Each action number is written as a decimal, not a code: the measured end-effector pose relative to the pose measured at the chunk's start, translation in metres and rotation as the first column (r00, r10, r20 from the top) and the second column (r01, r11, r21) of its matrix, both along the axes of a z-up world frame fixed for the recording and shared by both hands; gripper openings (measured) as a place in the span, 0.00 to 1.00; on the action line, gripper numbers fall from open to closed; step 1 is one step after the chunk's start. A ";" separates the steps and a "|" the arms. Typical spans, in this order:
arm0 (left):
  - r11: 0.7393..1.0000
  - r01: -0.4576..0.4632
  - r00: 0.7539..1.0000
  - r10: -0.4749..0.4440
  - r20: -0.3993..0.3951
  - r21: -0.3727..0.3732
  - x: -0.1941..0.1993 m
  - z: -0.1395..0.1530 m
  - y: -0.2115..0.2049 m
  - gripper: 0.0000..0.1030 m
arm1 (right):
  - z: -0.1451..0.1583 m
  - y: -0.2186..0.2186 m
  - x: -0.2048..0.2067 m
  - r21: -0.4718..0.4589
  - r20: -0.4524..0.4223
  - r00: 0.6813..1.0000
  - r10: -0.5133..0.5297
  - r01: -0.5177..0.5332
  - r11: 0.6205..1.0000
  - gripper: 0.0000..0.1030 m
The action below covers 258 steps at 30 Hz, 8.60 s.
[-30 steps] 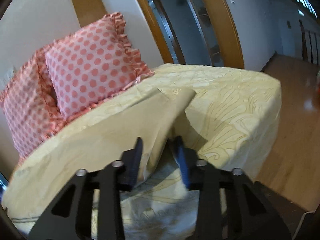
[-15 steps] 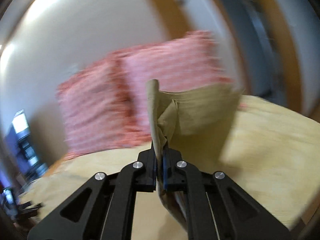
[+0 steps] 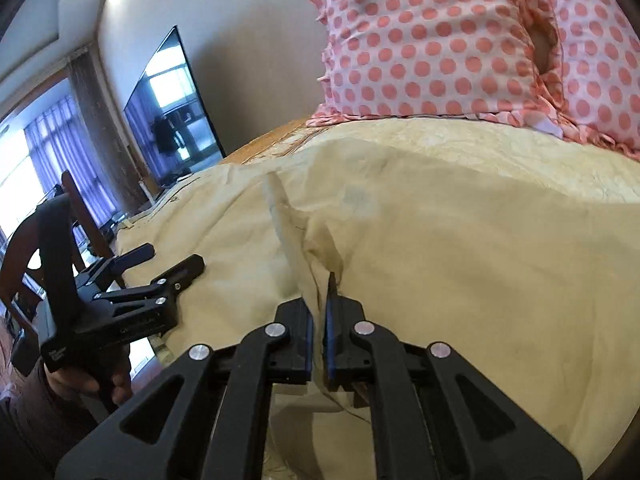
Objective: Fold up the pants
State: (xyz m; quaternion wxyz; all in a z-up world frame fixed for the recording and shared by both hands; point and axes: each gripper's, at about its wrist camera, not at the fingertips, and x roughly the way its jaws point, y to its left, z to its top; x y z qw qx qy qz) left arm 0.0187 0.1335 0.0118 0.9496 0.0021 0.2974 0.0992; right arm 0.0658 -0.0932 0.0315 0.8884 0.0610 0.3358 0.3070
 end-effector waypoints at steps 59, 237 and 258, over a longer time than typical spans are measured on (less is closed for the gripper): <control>0.778 -0.328 0.923 0.385 -0.006 -0.535 -0.082 0.001 0.202 0.96 | -0.005 0.052 -0.031 -0.361 0.188 0.975 -0.115 0.177 0.916 0.66; 0.665 0.746 0.663 -0.746 -0.056 -0.037 -0.030 0.043 -0.283 0.75 | 0.014 -0.246 -0.129 -0.088 0.341 0.671 -0.658 0.720 0.689 0.89; 0.930 0.358 0.908 -0.366 -0.202 -0.080 0.040 0.015 -0.143 0.96 | -0.003 -0.120 -0.019 -0.239 0.028 0.950 -0.311 0.309 0.921 0.89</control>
